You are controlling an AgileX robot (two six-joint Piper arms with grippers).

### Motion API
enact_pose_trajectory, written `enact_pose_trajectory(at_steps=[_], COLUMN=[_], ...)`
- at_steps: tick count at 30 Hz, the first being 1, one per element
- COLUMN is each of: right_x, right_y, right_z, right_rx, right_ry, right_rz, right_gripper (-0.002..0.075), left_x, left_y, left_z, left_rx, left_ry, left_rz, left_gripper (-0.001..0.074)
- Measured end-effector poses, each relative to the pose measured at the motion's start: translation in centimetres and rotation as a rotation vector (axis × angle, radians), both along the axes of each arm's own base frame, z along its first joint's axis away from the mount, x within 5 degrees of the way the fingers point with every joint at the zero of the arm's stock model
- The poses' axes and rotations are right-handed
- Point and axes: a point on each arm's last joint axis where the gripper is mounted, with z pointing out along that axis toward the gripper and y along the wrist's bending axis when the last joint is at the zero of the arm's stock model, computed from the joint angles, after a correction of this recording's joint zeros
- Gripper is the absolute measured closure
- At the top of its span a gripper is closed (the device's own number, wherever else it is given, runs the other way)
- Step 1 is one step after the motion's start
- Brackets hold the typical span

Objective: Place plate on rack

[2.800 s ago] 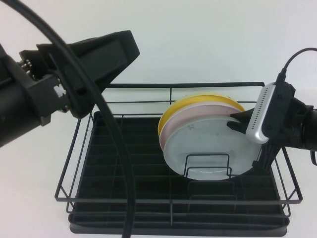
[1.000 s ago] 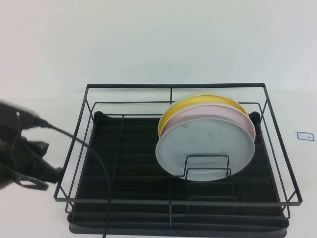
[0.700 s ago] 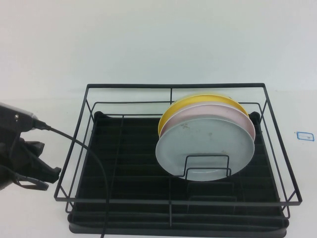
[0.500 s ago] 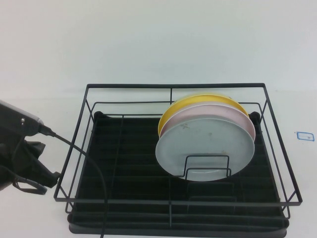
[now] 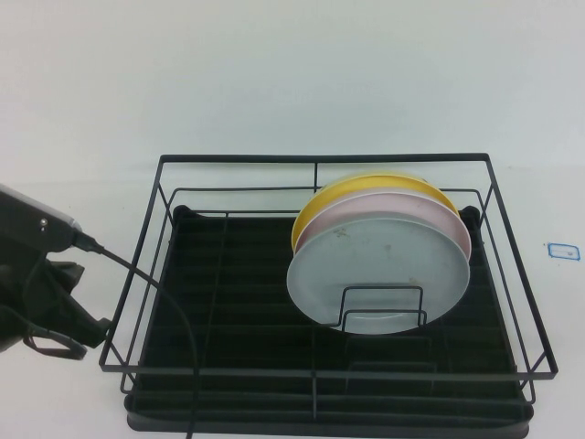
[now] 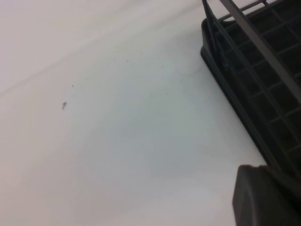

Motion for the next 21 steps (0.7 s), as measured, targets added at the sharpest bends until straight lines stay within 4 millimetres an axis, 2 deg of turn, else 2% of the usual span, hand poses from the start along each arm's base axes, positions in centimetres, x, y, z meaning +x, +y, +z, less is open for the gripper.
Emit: enact_pose_trajectory(at_steps=[8,21], right_x=[0.00,0.00], right_y=[0.00,0.00], right_z=[0.00,0.00], right_rx=[0.000,0.000], right_ry=[0.000,0.000], right_rz=[0.000,0.000], right_gripper=[0.0728,0.0728], left_x=[-0.20,-0.20], left_y=[-0.32,-0.33], left_z=[-0.22,-0.22], left_rx=[-0.147,-0.157], left_ry=[0.051,0.053], left_rz=[0.060,0.066], left_gripper=[0.0734,0.0734])
